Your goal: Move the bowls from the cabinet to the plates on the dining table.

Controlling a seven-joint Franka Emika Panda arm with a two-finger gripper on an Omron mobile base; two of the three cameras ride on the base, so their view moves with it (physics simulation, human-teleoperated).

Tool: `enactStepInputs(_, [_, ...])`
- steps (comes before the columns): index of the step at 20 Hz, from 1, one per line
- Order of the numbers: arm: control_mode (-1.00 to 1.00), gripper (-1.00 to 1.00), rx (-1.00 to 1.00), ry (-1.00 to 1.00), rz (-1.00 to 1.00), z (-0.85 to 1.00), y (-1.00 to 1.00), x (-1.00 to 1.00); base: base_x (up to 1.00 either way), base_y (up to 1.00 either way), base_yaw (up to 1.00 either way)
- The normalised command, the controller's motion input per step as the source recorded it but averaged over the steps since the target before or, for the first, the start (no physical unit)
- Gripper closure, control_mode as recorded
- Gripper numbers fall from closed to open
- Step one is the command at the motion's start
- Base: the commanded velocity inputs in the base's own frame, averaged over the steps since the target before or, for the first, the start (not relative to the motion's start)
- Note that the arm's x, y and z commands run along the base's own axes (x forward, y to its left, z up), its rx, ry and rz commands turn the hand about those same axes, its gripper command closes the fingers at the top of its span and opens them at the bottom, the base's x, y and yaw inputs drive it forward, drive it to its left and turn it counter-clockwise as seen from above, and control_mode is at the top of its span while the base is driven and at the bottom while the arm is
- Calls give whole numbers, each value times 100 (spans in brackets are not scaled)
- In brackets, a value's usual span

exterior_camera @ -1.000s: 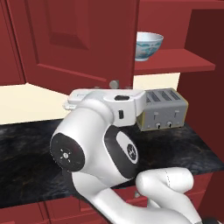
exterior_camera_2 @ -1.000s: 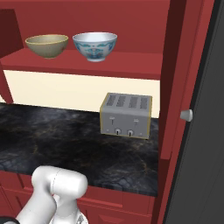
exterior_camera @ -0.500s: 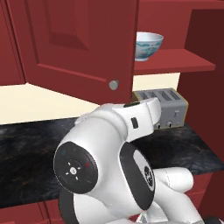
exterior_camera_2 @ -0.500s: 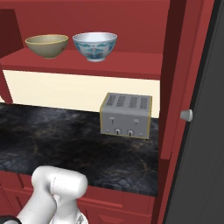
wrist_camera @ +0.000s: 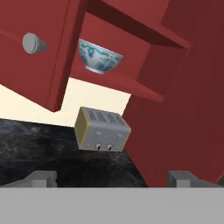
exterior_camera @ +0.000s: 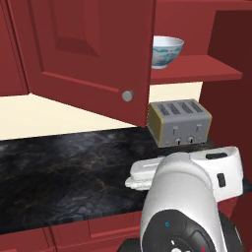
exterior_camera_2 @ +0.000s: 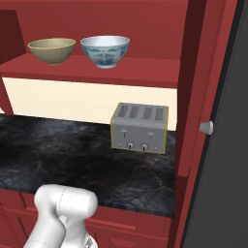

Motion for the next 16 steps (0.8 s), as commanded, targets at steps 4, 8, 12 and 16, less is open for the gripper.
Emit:
enactStepInputs(4, [-100, -100, 11, 3, 3, -2, -75, -19, 0, 0, 0])
enactStepInputs(8, [-100, -100, 14, 2, 3, 0, -78, 0, 0, 0, 0])
enactStepInputs(12, [-100, -100, 18, 0, 6, 1, -72, 4, 0, 0, 0])
enactStepInputs(16, [-100, -100, 20, 0, 11, 1, -58, 18, 0, 0, 0])
